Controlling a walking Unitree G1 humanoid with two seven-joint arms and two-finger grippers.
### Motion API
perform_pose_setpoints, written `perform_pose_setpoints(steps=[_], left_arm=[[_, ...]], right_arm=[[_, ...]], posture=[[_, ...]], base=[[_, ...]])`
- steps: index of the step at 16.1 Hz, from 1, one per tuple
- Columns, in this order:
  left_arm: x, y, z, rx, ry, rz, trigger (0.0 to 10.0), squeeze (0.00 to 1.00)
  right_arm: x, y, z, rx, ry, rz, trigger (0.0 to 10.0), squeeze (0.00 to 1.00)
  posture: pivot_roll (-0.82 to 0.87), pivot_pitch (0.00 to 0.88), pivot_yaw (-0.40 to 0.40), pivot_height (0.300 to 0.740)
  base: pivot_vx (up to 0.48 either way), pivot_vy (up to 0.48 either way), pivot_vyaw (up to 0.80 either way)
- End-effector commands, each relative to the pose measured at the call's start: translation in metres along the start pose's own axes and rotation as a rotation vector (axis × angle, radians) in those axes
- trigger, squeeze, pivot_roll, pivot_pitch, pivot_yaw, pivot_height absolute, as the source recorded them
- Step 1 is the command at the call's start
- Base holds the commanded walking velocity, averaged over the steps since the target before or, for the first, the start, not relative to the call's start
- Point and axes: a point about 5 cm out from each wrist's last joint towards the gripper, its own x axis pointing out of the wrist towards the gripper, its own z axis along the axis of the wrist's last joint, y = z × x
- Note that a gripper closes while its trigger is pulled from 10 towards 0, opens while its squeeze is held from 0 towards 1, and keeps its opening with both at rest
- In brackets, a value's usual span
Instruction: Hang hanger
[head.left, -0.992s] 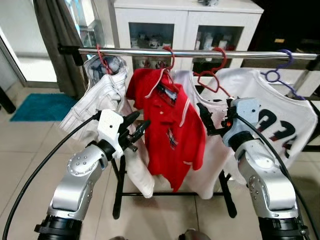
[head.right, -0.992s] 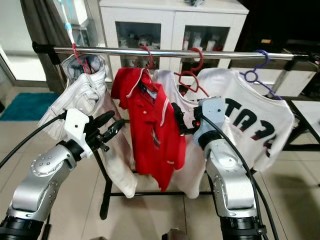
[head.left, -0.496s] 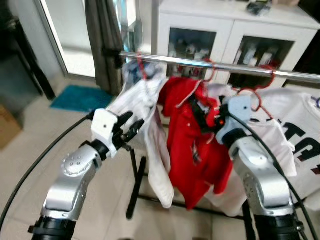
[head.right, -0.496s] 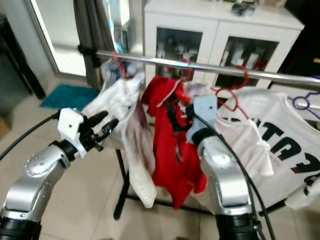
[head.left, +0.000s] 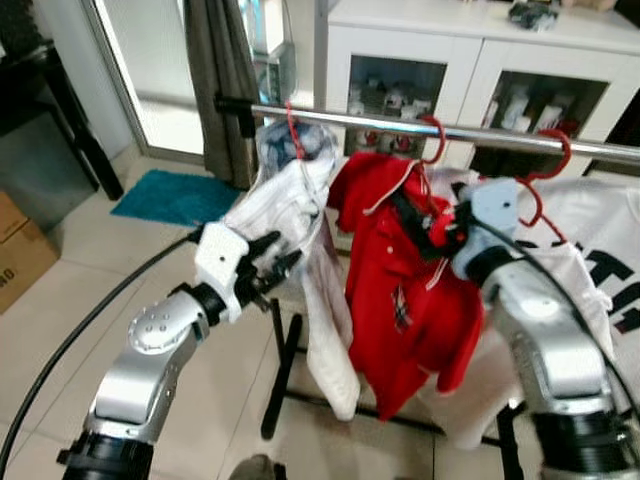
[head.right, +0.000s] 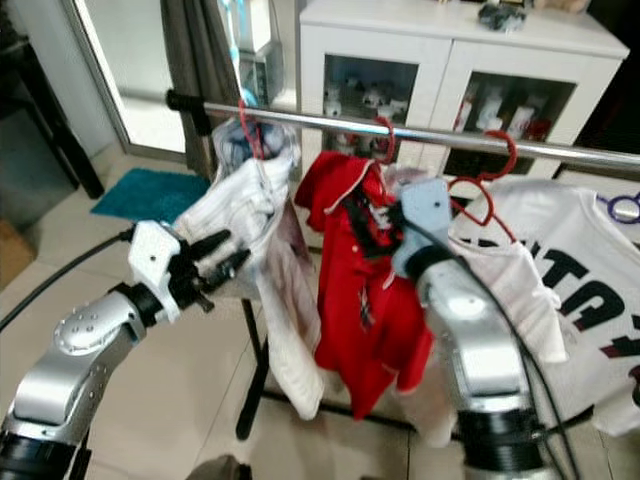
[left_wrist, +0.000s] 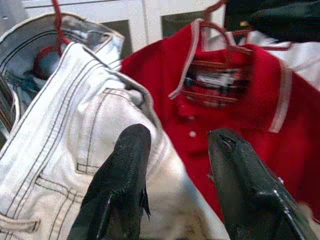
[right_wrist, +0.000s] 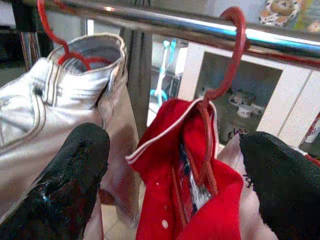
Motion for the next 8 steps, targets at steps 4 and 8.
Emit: perform_pose_setpoints(steps=[4, 8], left_arm=[[-0.009, -0.004, 0.005, -0.004, 0.002, -0.118, 10.0, 0.00], [-0.008, -0.013, 0.010, -0.007, 0.021, -0.289, 10.0, 0.00]], right_arm=[[0.018, -0.006, -0.001, -0.013, 0.078, 0.075, 10.0, 1.00], [0.041, -0.033, 0.001, -0.036, 0.142, 0.045, 10.0, 0.00]], posture=[[0.00, 0.000, -0.005, 0.705], [0.00, 0.000, 0.006, 0.705]], base=[[0.000, 0.000, 0.00], [0.000, 0.000, 0.00]])
